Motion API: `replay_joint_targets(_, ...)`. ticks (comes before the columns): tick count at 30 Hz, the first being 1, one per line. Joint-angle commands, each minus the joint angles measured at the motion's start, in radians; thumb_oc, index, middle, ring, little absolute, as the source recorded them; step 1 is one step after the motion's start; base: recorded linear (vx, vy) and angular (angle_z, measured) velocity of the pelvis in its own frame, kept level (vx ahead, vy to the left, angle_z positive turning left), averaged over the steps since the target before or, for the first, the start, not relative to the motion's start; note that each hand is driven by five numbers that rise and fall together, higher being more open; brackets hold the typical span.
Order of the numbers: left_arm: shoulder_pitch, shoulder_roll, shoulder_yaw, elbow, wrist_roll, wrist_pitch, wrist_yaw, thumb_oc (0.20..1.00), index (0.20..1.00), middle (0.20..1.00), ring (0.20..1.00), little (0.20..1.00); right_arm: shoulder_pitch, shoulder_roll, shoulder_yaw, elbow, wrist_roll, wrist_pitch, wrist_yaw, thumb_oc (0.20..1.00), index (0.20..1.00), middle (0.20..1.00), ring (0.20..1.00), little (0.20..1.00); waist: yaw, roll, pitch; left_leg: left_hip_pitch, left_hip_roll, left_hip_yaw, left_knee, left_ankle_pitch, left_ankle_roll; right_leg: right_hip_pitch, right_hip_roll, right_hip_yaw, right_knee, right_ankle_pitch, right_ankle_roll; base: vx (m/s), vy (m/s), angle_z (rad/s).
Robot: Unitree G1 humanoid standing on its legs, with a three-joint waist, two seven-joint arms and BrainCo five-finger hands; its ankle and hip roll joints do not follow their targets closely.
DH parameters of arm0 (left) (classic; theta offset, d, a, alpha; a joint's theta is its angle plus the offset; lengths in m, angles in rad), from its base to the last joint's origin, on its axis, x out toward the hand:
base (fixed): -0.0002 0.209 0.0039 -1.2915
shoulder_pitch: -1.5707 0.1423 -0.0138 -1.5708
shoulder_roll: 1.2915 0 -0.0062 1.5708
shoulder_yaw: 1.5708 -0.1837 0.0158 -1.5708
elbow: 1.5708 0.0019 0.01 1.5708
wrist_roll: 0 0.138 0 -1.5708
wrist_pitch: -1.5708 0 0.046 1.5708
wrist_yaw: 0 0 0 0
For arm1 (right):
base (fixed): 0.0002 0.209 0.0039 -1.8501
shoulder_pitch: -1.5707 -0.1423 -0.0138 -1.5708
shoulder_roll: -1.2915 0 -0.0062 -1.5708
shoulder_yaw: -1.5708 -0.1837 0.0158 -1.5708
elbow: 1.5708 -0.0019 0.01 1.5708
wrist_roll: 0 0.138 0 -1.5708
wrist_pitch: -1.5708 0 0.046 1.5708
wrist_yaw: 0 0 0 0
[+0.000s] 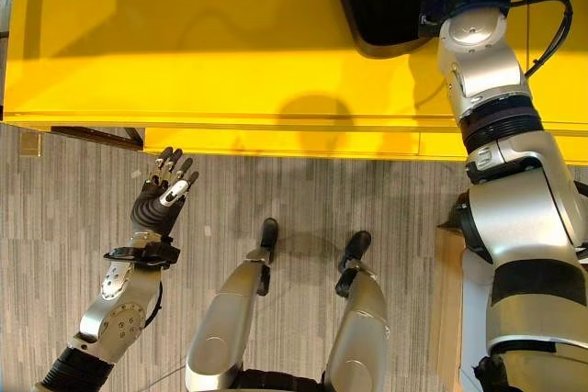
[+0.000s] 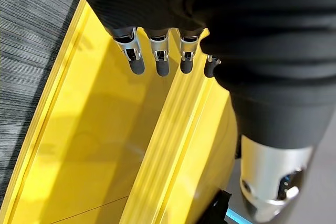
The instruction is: Move parts from the plastic box to the shelf.
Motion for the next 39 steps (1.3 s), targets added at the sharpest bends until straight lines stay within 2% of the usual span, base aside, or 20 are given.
replay_joint_targets(1, 0.03, 0.062, 0.012, -0.112, 0.0, -0.057, 0.003, 1.0, 1.0, 1.0, 1.0, 1.0, -0.143, -0.043, 0.062, -0.082, -0.058, -0.071, -0.032, 1.0, 1.0, 1.0, 1.0, 1.0, -0.005, -0.014, -0.018, -0.016, 0.045, 0.007, 0.025, 0.002, -0.037, 0.086, -0.023, 0.056, 0.057, -0.088, 0.085, 0.0, 0.0, 0.0)
replay_joint_targets(7, 0.04, 0.064, 0.019, -0.11, -0.001, -0.053, -0.001, 1.0, 1.0, 1.0, 1.0, 1.0, -0.069, -0.057, 0.012, -0.209, -0.073, -0.081, -0.035, 1.0, 1.0, 1.0, 1.0, 1.0, -0.013, -0.017, -0.018, -0.006, 0.05, 0.014, 0.023, 0.001, -0.036, 0.091, -0.018, 0.065, 0.052, -0.085, 0.085, -0.01, 0.001, -0.04)
replay_joint_targets(26, 0.077, 0.043, 0.035, -0.109, 0.006, -0.045, 0.004, 1.0, 1.0, 1.0, 1.0, 1.0, 0.159, -0.083, -0.128, -0.327, -0.132, -0.085, -0.046, 1.0, 1.0, 1.0, 1.0, 1.0, -0.032, -0.016, -0.018, -0.021, 0.056, 0.02, 0.03, 0.0, -0.034, 0.072, -0.015, 0.072, 0.056, -0.087, 0.084, 0.0, -0.003, -0.03)
replay_joint_targets(31, 0.082, 0.039, 0.037, -0.112, 0.007, -0.044, 0.006, 1.0, 1.0, 1.0, 1.0, 1.0, 0.196, -0.07, -0.146, -0.345, -0.144, -0.085, -0.046, 1.0, 1.0, 1.0, 1.0, 1.0, -0.032, -0.016, -0.018, -0.024, 0.056, 0.019, 0.031, -0.001, -0.033, 0.068, -0.014, 0.072, 0.058, -0.087, 0.084, 0.0, 0.0, 0.0)
replay_joint_targets(33, 0.085, 0.033, 0.04, -0.107, 0.009, -0.046, 0.011, 1.0, 1.0, 1.0, 1.0, 1.0, 0.266, -0.035, -0.176, -0.377, -0.15, -0.086, -0.034, 1.0, 1.0, 1.0, 1.0, 1.0, -0.033, -0.011, -0.018, -0.033, 0.059, 0.02, 0.034, -0.001, -0.032, 0.056, -0.015, 0.074, 0.062, -0.086, 0.083, 0.0, 0.0, 0.0)
replay_joint_targets(39, 0.091, 0.032, 0.04, -0.105, 0.014, -0.046, 0.01, 1.0, 1.0, 1.0, 1.0, 1.0, 0.301, 0.012, -0.179, -0.363, -0.16, -0.075, -0.021, 1.0, 1.0, 1.0, 1.0, 1.0, -0.03, -0.01, -0.018, -0.04, 0.059, 0.02, 0.041, -0.002, -0.03, 0.052, -0.015, 0.072, 0.066, -0.088, 0.083, 0.0, 0.0, 0.0)
